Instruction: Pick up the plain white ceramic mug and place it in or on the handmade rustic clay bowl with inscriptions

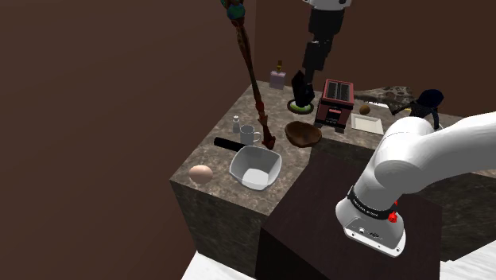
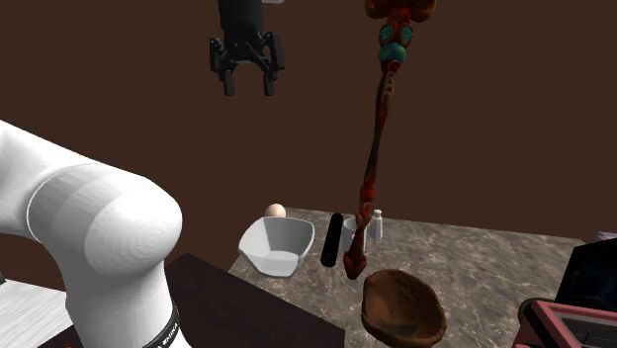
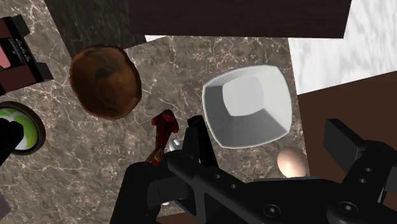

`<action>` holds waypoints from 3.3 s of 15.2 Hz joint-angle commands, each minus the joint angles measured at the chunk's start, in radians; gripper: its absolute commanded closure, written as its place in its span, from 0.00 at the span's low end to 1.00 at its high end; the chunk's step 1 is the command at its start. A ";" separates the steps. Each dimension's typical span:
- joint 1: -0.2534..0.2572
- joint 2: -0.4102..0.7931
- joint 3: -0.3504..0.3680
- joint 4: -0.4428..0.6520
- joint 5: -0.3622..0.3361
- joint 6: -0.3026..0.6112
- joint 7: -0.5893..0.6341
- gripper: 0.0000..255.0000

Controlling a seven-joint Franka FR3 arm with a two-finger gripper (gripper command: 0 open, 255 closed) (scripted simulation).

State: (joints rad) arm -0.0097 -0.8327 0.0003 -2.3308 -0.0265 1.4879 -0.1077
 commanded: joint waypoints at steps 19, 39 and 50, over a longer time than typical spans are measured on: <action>-0.042 0.463 -0.024 -0.161 -0.018 0.671 0.064 0.00; -0.083 1.247 -0.052 0.218 0.009 1.128 0.107 0.00; -0.097 1.457 -0.048 0.352 0.021 1.212 0.108 0.00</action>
State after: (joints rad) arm -0.1060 0.6135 -0.0477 -1.9839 -0.0062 2.6933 0.0010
